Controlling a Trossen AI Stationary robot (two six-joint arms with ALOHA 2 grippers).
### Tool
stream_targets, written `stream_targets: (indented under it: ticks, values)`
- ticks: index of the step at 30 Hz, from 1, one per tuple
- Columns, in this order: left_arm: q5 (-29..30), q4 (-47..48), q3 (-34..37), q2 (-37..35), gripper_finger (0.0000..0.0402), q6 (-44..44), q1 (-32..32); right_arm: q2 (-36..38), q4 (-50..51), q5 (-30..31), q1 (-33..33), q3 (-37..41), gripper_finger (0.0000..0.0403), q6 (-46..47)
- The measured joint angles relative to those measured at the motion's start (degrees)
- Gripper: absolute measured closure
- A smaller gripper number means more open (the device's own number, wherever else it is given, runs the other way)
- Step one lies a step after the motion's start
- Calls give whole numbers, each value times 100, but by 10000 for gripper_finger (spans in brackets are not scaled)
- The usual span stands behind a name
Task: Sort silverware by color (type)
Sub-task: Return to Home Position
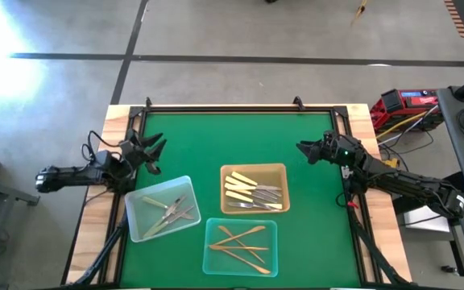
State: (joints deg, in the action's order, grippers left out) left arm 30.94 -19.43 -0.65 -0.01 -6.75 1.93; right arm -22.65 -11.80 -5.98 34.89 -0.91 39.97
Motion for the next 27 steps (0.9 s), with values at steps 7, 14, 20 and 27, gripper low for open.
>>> stream_targets:
  ticks: [7, 14, 20, 27]
  values:
    - [-2, 7, -136, 24, 288, -1, 0, 0, 1, 0, 0, -2, 172, 0]
    - [-2, 14, -146, 28, 288, -1, 0, 0, 1, 0, 0, -9, 172, 2]
    - [-2, 17, -146, 28, 288, -1, 0, 0, 1, 2, 2, -9, 172, 0]
    - [-2, 17, -146, 28, 288, -1, 0, 0, 1, 2, 2, -9, 172, 2]
